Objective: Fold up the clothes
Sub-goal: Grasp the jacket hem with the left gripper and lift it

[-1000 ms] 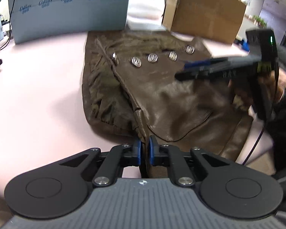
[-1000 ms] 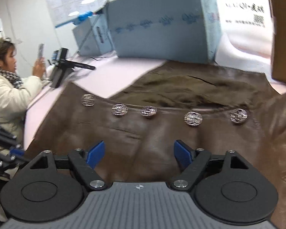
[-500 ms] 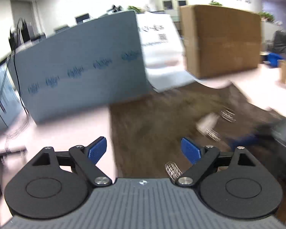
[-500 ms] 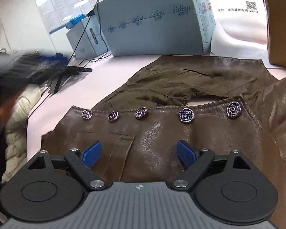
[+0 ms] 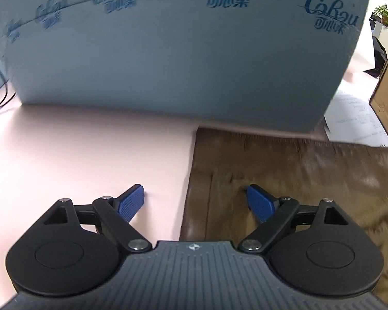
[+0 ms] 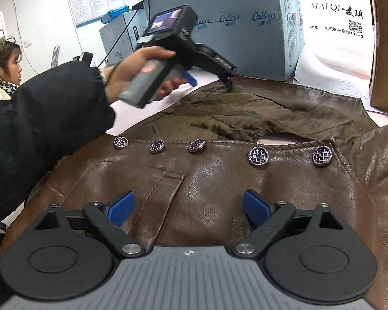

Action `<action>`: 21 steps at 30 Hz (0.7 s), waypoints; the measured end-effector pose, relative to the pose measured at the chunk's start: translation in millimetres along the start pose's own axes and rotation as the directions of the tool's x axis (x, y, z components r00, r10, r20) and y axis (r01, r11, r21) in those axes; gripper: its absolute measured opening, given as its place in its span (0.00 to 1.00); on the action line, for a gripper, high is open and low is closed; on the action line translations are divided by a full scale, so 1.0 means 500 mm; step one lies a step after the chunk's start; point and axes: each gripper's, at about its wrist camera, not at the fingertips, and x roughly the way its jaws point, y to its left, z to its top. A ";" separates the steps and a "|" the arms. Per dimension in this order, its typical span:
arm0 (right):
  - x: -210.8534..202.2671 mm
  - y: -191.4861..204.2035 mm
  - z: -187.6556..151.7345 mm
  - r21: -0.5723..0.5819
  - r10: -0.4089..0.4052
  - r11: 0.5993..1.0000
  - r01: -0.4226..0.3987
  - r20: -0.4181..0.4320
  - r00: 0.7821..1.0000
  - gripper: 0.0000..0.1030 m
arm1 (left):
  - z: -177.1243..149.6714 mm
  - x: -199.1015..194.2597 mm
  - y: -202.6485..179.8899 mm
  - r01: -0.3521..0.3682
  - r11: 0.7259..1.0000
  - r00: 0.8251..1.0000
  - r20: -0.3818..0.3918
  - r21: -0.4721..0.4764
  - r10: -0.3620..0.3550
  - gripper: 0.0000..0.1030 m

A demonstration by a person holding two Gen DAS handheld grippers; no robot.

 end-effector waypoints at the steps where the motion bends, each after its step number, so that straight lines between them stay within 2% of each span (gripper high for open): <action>1: 0.000 0.000 -0.001 -0.004 0.002 1.000 -0.002 0.000 1.000 0.90 | 0.003 -0.001 -0.002 0.006 1.000 1.000 0.002 0.002 -0.006 0.72; 4: 0.001 0.003 -0.003 -0.019 0.003 1.000 -0.003 0.000 1.000 0.92 | 0.006 -0.008 -0.014 0.053 0.998 0.998 0.026 0.017 -0.053 0.48; 7: 0.003 0.008 -0.005 -0.040 -0.001 0.999 0.001 -0.001 1.000 0.93 | -0.001 -0.014 -0.026 0.059 0.997 0.997 0.052 0.046 -0.061 0.45; 9: 0.002 0.014 -0.006 -0.052 -0.004 0.999 0.004 -0.001 1.000 0.94 | -0.003 -0.018 -0.028 0.079 0.996 0.995 0.057 0.048 -0.081 0.35; 11: 0.001 0.018 -0.006 -0.060 -0.006 0.998 0.006 -0.001 1.000 0.94 | 0.000 -0.027 -0.028 0.122 0.992 0.991 0.047 0.029 -0.123 0.10; 13: 0.002 0.018 -0.007 -0.061 -0.006 0.998 0.006 -0.001 1.000 0.94 | 0.001 -0.029 -0.038 0.125 0.992 0.991 0.037 0.033 -0.126 0.07; 15: 0.002 0.016 -0.006 -0.057 -0.004 0.998 0.004 0.000 1.000 0.94 | -0.003 -0.042 -0.076 0.054 0.991 0.996 0.061 0.119 -0.061 0.06; 18: 0.001 0.015 -0.006 -0.050 -0.005 0.999 0.005 0.002 1.000 0.94 | 0.010 -0.065 -0.097 0.001 0.985 0.991 0.133 0.171 -0.024 0.06; 21: 0.000 0.014 -0.006 -0.047 -0.012 0.999 0.013 0.005 1.000 0.94 | 0.036 -0.078 -0.109 0.003 0.986 0.981 0.191 0.164 -0.034 0.06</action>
